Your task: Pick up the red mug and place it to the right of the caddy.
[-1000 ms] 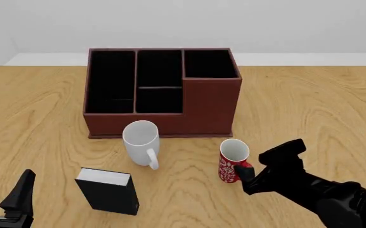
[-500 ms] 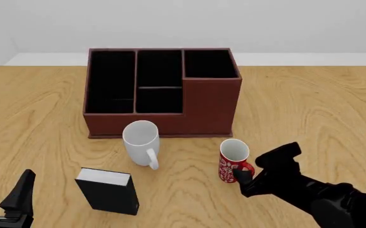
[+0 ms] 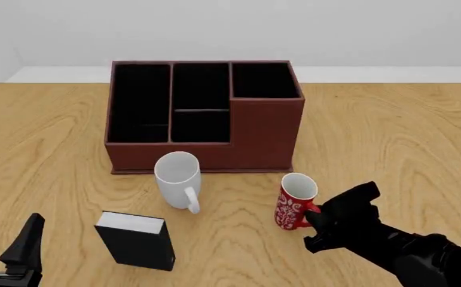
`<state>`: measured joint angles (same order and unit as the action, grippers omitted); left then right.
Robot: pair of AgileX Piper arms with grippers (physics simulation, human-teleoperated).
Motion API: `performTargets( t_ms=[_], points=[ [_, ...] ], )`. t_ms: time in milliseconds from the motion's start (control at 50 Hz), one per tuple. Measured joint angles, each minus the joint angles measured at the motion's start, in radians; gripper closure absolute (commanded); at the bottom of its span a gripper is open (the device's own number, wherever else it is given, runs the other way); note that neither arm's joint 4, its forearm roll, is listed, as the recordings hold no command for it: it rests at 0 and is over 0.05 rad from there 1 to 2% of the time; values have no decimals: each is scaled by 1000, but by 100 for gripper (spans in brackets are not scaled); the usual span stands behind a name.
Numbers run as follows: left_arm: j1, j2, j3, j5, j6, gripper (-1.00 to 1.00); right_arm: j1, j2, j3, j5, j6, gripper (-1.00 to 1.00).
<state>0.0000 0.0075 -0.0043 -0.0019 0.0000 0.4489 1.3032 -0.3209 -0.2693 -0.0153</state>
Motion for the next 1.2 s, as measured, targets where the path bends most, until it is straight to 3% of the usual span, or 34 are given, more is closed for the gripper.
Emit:
performTargets(
  t_ms=[380,680,1200],
  points=[
    [0,0,0,0,0,-100,-17,-129,-7,82,-33,100],
    [0,0,0,0,0,-100,-92,-255,-76,188,-72,100],
    [0,0,0,0,0,-100,-249,-107,-270,174,-155,100]
  ],
)
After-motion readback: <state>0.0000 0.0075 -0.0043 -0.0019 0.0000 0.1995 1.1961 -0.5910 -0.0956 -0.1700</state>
